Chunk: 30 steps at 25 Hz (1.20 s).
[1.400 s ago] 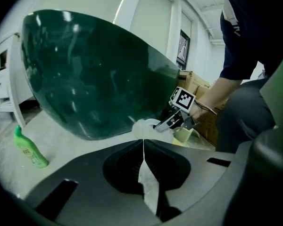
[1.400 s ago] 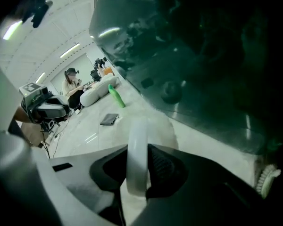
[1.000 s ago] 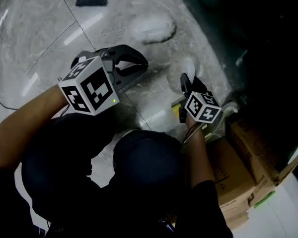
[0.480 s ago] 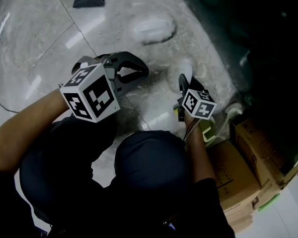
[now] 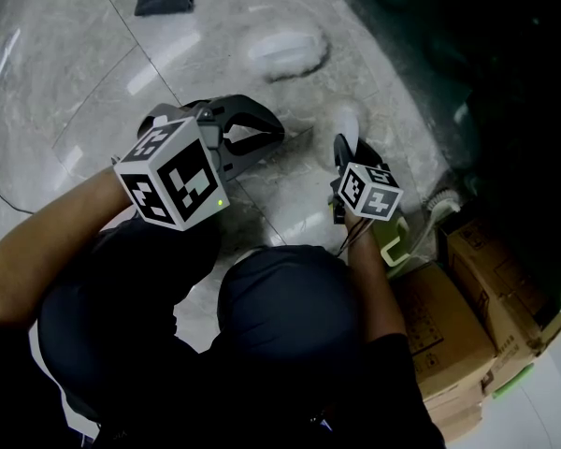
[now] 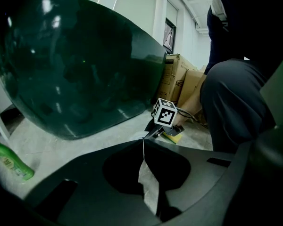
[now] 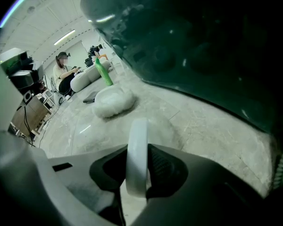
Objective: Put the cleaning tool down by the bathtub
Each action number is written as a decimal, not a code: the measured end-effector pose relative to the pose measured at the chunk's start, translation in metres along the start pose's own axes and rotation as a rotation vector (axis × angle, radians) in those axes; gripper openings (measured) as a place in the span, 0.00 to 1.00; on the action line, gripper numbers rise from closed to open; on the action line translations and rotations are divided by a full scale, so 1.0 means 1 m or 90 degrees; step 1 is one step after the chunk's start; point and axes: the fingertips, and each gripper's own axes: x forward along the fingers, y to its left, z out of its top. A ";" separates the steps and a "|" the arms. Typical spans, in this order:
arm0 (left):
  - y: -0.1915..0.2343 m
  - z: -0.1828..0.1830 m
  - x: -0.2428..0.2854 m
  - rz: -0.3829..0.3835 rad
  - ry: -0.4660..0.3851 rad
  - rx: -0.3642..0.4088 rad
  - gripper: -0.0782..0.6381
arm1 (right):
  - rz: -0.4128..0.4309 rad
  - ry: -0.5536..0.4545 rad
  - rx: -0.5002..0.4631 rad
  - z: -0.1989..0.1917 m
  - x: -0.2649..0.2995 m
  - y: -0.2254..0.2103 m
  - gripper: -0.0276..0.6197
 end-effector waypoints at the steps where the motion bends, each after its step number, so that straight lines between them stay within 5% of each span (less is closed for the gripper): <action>1: -0.001 0.001 0.001 -0.001 0.001 0.003 0.15 | -0.001 -0.002 -0.001 0.000 0.000 0.000 0.18; 7: -0.005 0.003 0.004 -0.010 0.005 0.011 0.15 | -0.013 -0.003 -0.011 -0.001 0.000 0.002 0.19; 11: -0.007 0.002 0.006 -0.014 0.007 0.012 0.15 | -0.009 -0.005 -0.029 -0.003 0.000 0.007 0.29; 30: -0.002 0.004 0.008 -0.017 -0.012 0.004 0.15 | -0.004 -0.049 -0.084 0.021 -0.023 0.021 0.50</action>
